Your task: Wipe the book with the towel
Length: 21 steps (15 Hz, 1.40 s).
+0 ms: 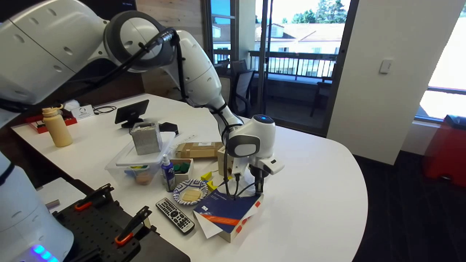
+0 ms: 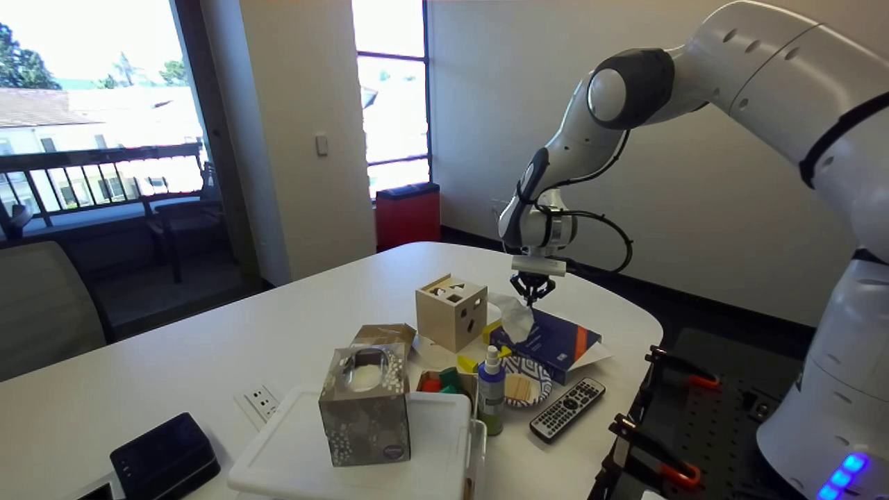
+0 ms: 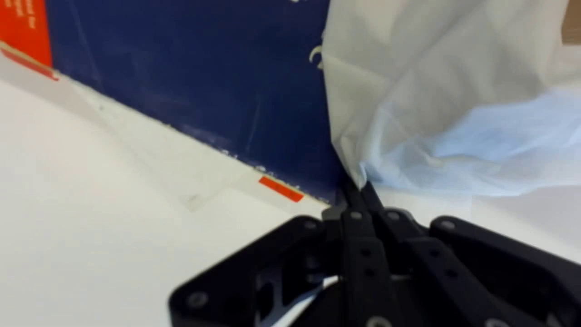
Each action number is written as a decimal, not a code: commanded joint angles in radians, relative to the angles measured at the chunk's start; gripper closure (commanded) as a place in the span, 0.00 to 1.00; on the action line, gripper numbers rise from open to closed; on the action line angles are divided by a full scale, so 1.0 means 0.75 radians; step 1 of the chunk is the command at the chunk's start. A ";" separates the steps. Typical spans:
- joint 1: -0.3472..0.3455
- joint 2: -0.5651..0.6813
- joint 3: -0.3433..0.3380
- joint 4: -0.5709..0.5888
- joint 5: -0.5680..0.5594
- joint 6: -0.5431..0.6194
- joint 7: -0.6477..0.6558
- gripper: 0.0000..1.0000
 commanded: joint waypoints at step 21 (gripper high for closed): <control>-0.024 -0.185 0.057 -0.130 0.020 -0.548 -0.058 1.00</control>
